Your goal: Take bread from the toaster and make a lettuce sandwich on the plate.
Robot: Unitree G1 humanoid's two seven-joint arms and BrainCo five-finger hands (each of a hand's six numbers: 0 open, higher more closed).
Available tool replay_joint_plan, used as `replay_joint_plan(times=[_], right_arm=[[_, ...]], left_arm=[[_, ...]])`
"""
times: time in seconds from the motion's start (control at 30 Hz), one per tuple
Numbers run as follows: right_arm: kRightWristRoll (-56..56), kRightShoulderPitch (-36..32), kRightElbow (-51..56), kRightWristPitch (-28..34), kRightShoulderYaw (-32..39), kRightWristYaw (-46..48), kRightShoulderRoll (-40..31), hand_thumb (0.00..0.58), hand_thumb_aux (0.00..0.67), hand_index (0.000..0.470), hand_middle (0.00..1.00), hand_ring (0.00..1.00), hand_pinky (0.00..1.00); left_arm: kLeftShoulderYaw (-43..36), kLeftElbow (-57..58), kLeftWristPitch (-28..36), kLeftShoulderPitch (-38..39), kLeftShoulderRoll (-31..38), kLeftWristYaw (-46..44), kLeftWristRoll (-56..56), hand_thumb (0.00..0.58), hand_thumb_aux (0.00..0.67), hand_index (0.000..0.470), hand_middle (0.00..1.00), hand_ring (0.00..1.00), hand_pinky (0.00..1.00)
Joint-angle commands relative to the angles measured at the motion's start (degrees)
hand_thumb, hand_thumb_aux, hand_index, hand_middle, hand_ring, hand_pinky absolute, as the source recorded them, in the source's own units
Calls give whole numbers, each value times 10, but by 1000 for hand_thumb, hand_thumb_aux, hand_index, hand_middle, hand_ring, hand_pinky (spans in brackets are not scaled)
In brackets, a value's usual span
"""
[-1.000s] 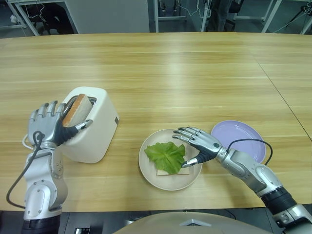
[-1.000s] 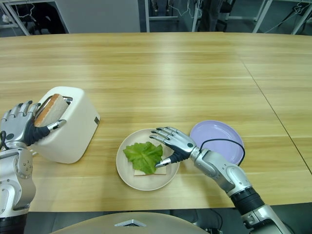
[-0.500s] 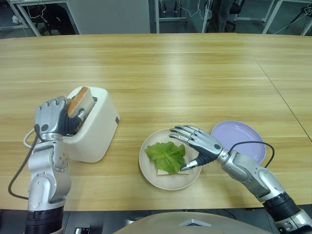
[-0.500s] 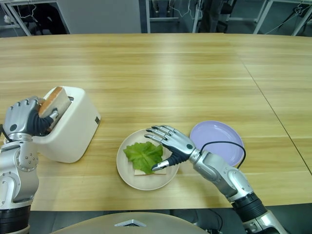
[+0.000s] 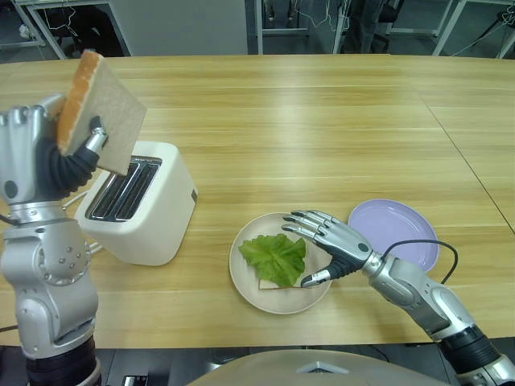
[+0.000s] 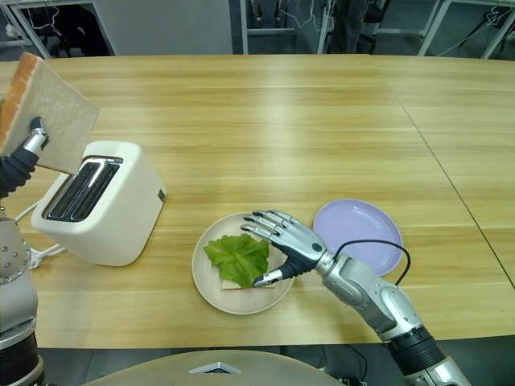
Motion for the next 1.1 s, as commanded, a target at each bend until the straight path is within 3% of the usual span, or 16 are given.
replay_joint_plan(times=[0.03,0.2,0.4,0.67,0.87,1.1], right_arm=[[-4,10,-13,-19,-50,-47,-16,0,0,0,0,0,0],[-18,34,-36,-50,-113,-118,-35,0,0,0,0,0,0],[25,45,-44,-108,-162,-140,-60,0,0,0,0,0,0],[57,44,-44,-214,-184,-119,-99,0,0,0,0,0,0],[47,42,-61,-251,-139,-60,-95,0,0,0,0,0,0],[47,47,-45,-245,-70,12,-77,0,0,0,0,0,0]], left_arm=[[-35,-66,46,-17,-71,-53,-131,580,670,460,1000,1000,1000],[-158,-63,75,42,-153,-114,-211,580,670,460,1000,1000,1000],[-224,31,5,99,-106,-215,-287,580,670,460,1000,1000,1000],[-295,182,-57,-17,-6,-388,-380,580,670,460,1000,1000,1000],[-394,293,-72,-105,-14,-476,-390,580,670,460,1000,1000,1000],[-458,444,-122,-172,-43,-493,-349,580,670,460,1000,1000,1000]])
